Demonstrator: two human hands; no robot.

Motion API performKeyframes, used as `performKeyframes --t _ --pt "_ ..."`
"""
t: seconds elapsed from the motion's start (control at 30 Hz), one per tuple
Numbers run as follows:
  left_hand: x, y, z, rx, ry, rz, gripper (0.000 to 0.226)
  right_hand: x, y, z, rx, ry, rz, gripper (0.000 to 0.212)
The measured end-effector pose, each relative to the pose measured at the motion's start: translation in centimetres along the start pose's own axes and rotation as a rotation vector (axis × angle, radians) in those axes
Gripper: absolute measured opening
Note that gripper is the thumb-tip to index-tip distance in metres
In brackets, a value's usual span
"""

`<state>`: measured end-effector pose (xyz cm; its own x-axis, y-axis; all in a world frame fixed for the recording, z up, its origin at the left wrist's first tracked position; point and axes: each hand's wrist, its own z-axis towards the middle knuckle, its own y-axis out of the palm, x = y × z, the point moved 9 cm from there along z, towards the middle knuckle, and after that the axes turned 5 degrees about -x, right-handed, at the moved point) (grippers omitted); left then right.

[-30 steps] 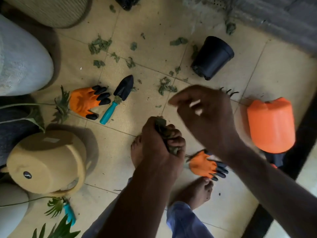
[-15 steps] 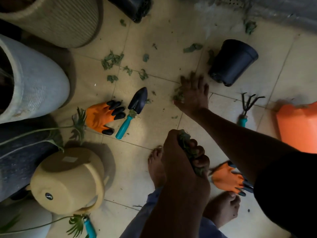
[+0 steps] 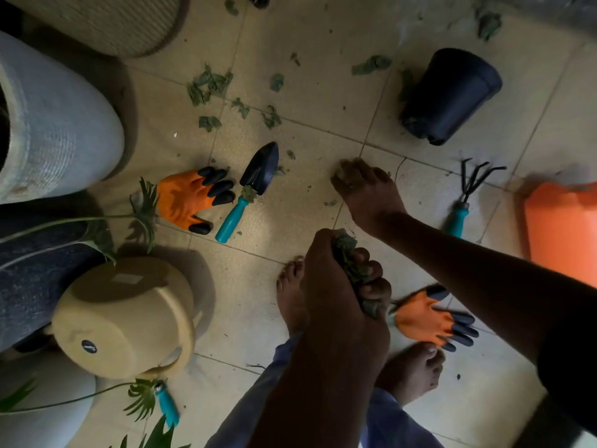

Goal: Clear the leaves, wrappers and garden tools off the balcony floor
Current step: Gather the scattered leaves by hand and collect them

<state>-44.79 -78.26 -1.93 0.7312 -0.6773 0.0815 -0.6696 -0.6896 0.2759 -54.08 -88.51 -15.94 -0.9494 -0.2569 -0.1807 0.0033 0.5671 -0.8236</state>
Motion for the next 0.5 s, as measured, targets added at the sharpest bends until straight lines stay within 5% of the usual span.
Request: performKeyframes --t 0.27,0.5 --pt "-0.6 1.8 -1.8 0.01 -0.13 -0.026 0.03 0.5 1.3 -1.5 -0.038 -0.101 -0.17 0.044" --pt "-0.6 1.6 -2.3 -0.009 -0.1 -0.034 0.022 0.9 0.0 -0.2 -0.021 -0.122 -0.085 0.026"
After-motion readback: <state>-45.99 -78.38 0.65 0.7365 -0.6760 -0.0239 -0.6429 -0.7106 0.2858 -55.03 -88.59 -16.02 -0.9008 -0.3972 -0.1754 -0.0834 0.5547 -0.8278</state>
